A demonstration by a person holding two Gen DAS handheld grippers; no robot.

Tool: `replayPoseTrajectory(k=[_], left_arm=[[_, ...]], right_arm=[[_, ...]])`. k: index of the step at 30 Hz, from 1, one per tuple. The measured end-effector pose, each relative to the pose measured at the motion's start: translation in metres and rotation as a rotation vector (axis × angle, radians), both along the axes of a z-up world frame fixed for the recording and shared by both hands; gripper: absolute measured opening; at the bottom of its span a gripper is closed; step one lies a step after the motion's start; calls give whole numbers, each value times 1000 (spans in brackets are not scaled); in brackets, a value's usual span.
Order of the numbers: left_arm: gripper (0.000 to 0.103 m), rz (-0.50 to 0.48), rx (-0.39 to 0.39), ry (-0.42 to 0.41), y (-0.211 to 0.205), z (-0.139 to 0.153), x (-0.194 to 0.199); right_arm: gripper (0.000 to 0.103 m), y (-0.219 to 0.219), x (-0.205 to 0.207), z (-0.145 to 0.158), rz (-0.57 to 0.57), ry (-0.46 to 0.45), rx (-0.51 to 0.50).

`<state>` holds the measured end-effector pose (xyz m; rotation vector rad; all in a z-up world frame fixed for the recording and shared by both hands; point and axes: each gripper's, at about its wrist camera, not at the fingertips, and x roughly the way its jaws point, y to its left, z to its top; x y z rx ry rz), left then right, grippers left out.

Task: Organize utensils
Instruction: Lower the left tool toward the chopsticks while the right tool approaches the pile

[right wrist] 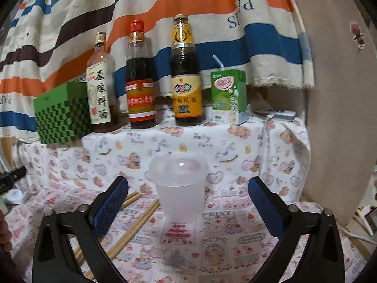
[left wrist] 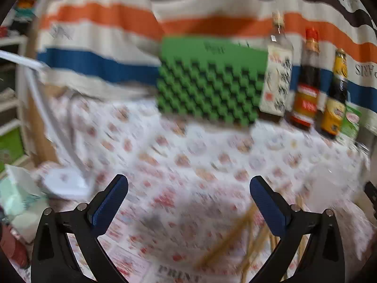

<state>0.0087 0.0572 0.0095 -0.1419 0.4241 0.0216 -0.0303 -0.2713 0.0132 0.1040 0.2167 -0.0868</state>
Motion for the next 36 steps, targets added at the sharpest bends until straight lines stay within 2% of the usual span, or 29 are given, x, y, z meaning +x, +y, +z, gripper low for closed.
replayPoseTrajectory(k=[1, 2, 4, 6, 7, 9, 12, 14, 17, 20, 27, 29, 32, 33, 35, 36], left_arm=[[100, -45, -1, 69, 1, -5, 8], [94, -66, 1, 142, 2, -11, 17], [81, -85, -14, 242, 4, -24, 29], [57, -135, -42, 302, 3, -33, 35], [51, -157, -46, 320, 0, -36, 36], [37, -169, -23, 346, -5, -39, 37], [33, -191, 24, 378, -15, -43, 38], [33, -205, 2, 432, -17, -51, 43], [25, -206, -37, 482, -15, -59, 48], [25, -239, -87, 491, -12, -60, 48], [25, -259, -116, 513, -15, -61, 51], [25, -260, -95, 509, -18, -60, 50], [34, -287, -39, 511, -28, -61, 48], [32, -287, 3, 511, -33, -62, 48], [32, -274, 153, 498, -51, -63, 44], [31, -267, 202, 482, -58, -64, 41]], right_arm=[[69, 0, 1, 1, -19, 18, 0], [51, -2, 2, 2, -24, 44, 11], [39, -10, 8, 2, 30, 105, 83], [32, -17, 15, -3, 93, 182, 154], [29, -19, 18, -5, 109, 205, 172], [29, -20, 24, -10, 139, 250, 188], [29, -14, 30, -16, 154, 278, 161], [29, -11, 32, -20, 162, 289, 151], [30, -6, 33, -21, 157, 291, 129], [34, -7, 36, -22, 185, 320, 157], [38, -6, 38, -25, 176, 330, 154], [53, -6, 37, -25, 161, 328, 147], [55, -6, 34, -23, 143, 303, 124], [55, -5, 34, -22, 139, 296, 111], [55, -3, 32, -21, 136, 285, 94], [55, -3, 32, -21, 138, 285, 93]])
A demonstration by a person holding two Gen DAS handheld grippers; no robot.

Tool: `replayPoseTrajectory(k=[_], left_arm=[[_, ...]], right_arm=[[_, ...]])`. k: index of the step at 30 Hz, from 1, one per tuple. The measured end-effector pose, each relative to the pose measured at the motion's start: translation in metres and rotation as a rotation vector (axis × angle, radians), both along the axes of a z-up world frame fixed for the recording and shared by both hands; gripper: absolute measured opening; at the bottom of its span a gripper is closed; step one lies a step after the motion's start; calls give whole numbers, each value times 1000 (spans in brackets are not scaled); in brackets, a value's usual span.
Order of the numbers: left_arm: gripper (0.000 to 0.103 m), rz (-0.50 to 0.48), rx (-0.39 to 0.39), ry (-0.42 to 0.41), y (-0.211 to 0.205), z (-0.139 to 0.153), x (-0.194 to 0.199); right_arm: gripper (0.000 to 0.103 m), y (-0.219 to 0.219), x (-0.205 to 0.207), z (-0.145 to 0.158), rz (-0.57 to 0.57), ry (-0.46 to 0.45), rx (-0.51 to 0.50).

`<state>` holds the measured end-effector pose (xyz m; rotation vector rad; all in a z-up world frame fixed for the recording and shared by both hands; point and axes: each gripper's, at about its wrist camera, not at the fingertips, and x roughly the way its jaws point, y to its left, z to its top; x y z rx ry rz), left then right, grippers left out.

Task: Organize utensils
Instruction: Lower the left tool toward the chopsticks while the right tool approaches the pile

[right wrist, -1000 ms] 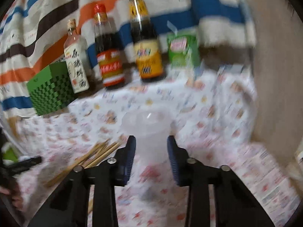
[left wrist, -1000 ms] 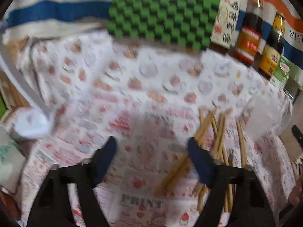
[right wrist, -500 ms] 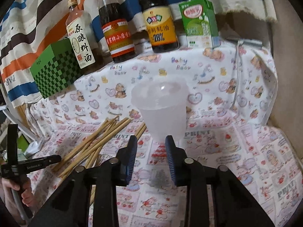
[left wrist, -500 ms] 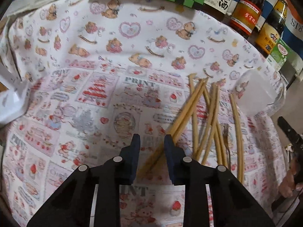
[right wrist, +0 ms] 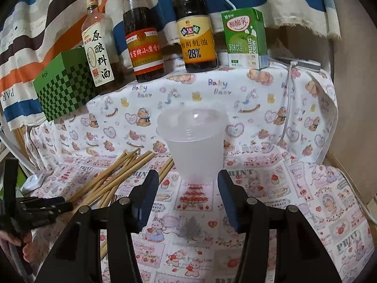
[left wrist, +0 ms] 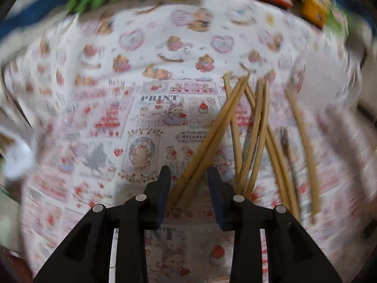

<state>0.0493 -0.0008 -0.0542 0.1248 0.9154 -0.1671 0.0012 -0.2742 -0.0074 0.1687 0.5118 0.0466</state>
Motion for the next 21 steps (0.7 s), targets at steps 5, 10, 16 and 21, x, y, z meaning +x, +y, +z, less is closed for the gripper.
replayPoseTrajectory(k=[5, 10, 16, 21], left_arm=[[20, 5, -144, 36, 14, 3, 4], [14, -31, -322, 86, 26, 5, 6], [9, -36, -267, 62, 17, 5, 2], [5, -10, -224, 32, 19, 6, 2]], right_arm=[[55, 2, -1, 0, 9, 3, -3], [55, 3, -1, -1, 16, 5, -6], [55, 3, -3, 0, 14, -7, -13], [55, 5, -4, 1, 21, -9, -23]])
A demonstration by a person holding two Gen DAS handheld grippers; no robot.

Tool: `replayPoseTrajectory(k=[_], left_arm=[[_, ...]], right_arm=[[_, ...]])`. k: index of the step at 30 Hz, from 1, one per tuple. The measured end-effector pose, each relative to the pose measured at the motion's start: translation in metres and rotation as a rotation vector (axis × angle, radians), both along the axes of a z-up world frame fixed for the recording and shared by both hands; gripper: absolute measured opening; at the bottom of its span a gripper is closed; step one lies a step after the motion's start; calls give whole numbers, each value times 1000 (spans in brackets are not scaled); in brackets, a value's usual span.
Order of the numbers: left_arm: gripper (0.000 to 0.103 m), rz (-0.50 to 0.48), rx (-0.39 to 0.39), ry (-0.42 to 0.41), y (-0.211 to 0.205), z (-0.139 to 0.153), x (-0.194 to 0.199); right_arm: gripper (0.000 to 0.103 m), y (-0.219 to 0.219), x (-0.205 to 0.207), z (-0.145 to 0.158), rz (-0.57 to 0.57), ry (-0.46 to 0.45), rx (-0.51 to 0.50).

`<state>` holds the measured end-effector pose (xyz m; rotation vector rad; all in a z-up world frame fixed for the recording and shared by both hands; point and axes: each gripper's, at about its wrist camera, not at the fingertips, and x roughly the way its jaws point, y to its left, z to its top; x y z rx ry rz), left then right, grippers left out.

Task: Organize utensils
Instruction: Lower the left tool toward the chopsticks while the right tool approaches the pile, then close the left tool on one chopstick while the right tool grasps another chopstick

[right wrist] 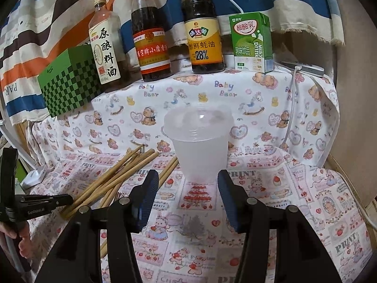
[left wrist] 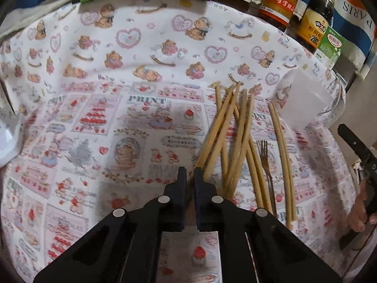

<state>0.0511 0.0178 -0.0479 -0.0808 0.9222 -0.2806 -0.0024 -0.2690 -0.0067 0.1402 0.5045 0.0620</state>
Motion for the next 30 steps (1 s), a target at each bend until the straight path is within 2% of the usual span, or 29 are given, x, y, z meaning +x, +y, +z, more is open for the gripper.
replayPoseTrajectory(k=[4, 7, 10, 11, 12, 14, 17, 19, 20, 21, 24, 30], left_arm=[[5, -24, 33, -7, -3, 1, -3], [11, -23, 61, -14, -3, 2, -4], [26, -5, 93, -27, -3, 1, -1], [34, 11, 100, -28, -1, 0, -1], [37, 16, 103, -24, 0, 0, 0], [37, 13, 108, -25, 0, 0, 0], [37, -2, 163, -50, -7, 0, -3], [33, -48, 190, -26, -16, -6, -6], [21, -74, 227, -38, -22, -6, -10], [12, -103, 229, -42, -27, -6, -12], [12, -114, 227, -38, -30, -4, -14], [10, -106, 151, -15, -22, 0, -10]], right_arm=[[55, 0, 0, 0, 0, -2, -1], [56, 0, 0, 0, 1, -1, -3], [56, 0, 0, -1, 1, -1, -8], [56, 1, 0, -1, 1, -1, -12], [56, 1, 0, -1, 2, -1, -15], [56, 1, 0, -2, 2, -1, -21], [56, 1, 0, -2, 3, -1, -23], [56, 1, 0, -2, 4, -1, -22], [56, 1, 0, -2, 5, -1, -22], [56, 2, 0, -2, 5, 0, -23], [56, 2, 0, -2, 6, -1, -24], [56, 2, -1, -2, 7, 0, -22]])
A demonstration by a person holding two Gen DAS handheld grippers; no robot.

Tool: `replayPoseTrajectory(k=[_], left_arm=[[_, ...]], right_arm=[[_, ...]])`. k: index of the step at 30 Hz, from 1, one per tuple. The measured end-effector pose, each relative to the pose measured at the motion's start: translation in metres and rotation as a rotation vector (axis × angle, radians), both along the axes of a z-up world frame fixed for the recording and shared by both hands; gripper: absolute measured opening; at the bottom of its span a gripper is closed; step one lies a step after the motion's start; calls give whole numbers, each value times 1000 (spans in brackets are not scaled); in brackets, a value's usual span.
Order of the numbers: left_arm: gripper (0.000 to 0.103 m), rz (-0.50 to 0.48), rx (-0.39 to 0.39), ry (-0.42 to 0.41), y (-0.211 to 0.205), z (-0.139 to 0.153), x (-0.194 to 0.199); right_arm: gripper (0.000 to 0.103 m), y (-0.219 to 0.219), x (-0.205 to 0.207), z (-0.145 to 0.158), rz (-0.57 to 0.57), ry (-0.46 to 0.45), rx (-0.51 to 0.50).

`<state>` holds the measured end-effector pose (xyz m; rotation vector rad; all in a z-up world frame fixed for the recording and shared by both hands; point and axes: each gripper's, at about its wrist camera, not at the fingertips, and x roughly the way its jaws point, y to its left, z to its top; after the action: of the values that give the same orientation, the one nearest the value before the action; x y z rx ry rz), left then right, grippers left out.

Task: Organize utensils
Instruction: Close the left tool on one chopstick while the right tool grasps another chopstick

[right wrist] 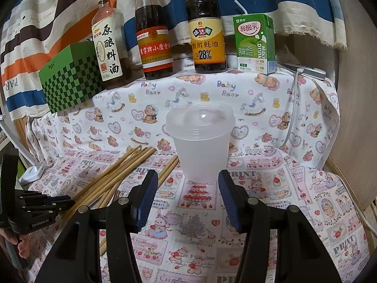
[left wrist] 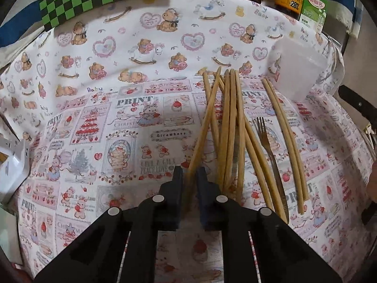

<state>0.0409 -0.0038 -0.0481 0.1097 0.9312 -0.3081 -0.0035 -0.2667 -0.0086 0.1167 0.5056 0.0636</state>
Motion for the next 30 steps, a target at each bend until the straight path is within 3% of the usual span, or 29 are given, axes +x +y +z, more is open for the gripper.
replayPoseTrajectory(k=[1, 4, 6, 11, 13, 15, 17, 18, 21, 24, 30], left_arm=[[10, 0, -18, -17, -2, 2, -3], [8, -31, -68, -196, -4, 31, -22], [6, -51, -166, -300, 2, 53, -36], [6, -7, -257, -456, 17, 75, -52], [5, 25, -255, -501, 19, 80, -55], [0, 69, -224, -573, 22, 85, -64], [0, 120, -143, -691, 18, 87, -75], [0, 112, -141, -731, 18, 89, -80], [0, 104, -146, -737, 17, 89, -79], [0, 115, -110, -733, 15, 88, -76], [0, 178, -141, -686, 31, 84, -69]], right_arm=[[56, 0, 0, 0, 1, 1, 2], [56, 0, -1, 2, 8, 2, 7], [56, 0, -2, 3, 8, -3, 8], [56, 1, -1, 3, 19, 5, 9], [55, 1, 1, 2, 33, 15, 12], [46, 2, 1, 1, 51, 24, 16], [29, 6, 1, 2, 82, 37, 6], [28, 8, 1, 2, 91, 42, -3], [28, 18, 2, -1, 119, 96, -8], [28, 33, 12, -4, 134, 213, 1], [28, 67, 29, -17, 157, 407, 36]])
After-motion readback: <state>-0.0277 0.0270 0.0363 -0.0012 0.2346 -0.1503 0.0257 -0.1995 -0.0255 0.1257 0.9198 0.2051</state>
